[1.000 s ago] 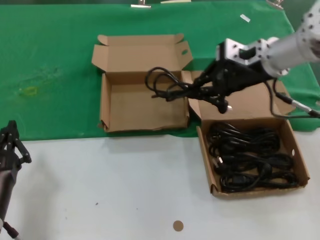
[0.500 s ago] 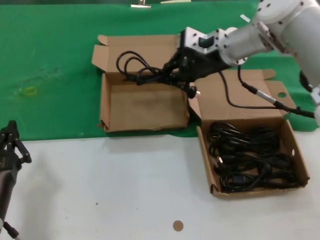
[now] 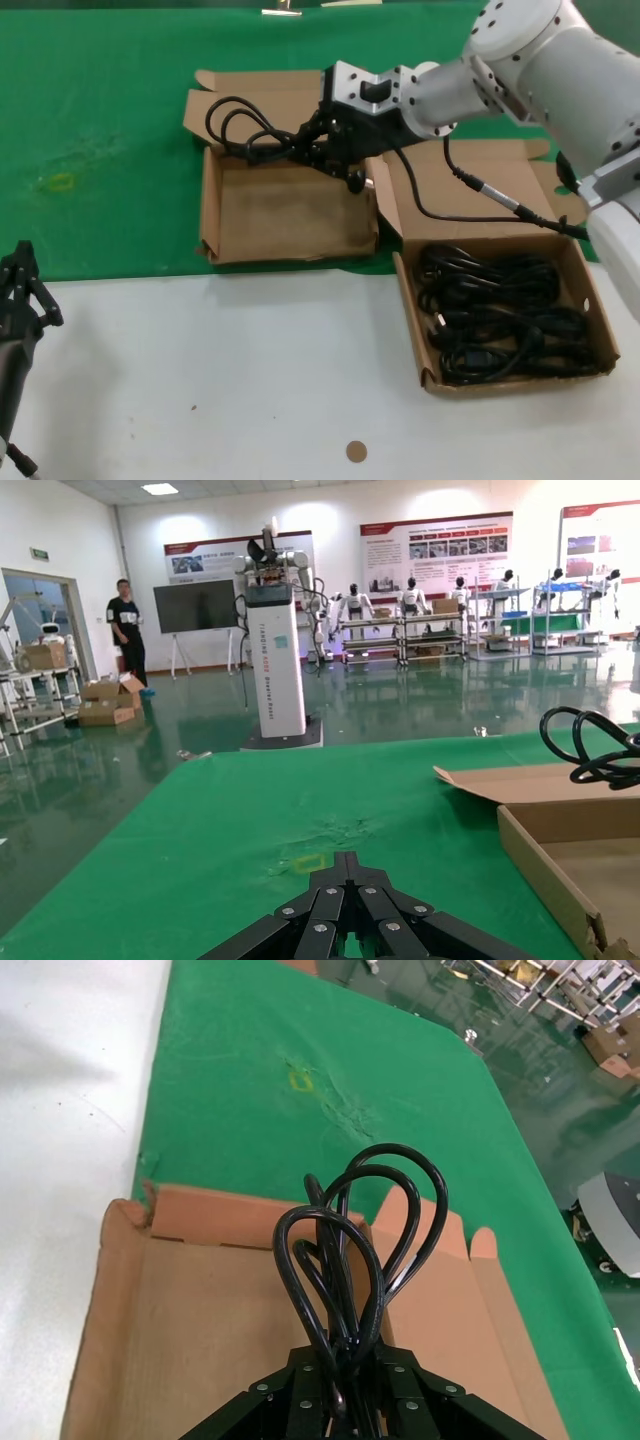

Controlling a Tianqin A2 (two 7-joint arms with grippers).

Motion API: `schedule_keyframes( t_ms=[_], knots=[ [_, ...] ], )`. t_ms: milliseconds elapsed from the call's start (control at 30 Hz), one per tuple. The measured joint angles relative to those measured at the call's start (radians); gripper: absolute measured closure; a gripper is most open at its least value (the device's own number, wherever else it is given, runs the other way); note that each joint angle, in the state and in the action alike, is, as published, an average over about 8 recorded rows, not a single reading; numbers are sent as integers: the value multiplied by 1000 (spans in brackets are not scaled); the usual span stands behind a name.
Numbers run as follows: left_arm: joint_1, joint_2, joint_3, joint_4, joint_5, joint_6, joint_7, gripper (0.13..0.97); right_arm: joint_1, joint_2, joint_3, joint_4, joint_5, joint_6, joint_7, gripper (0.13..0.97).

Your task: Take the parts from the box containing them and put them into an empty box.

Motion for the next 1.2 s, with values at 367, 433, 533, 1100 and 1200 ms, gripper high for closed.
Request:
schedule_keyframes(
  t_ms=[367, 433, 533, 1100, 1200],
  knots=[
    [0, 0, 0, 0, 0, 0, 0, 953, -8, -10, -3, -6, -11, 48, 7, 870],
    [0, 0, 0, 0, 0, 0, 0, 953, -9, -10, -2, -6, -11, 52, 6, 867],
    [0, 0, 0, 0, 0, 0, 0, 953, -10, -9, 0, -6, -11, 57, 4, 847],
    [0, 0, 0, 0, 0, 0, 0, 953, -9, -2, 6, -4, -10, 49, 1, 658],
    [0, 0, 0, 0, 0, 0, 0, 953, -9, 0, 9, -3, -9, 46, 2, 613]
  ],
)
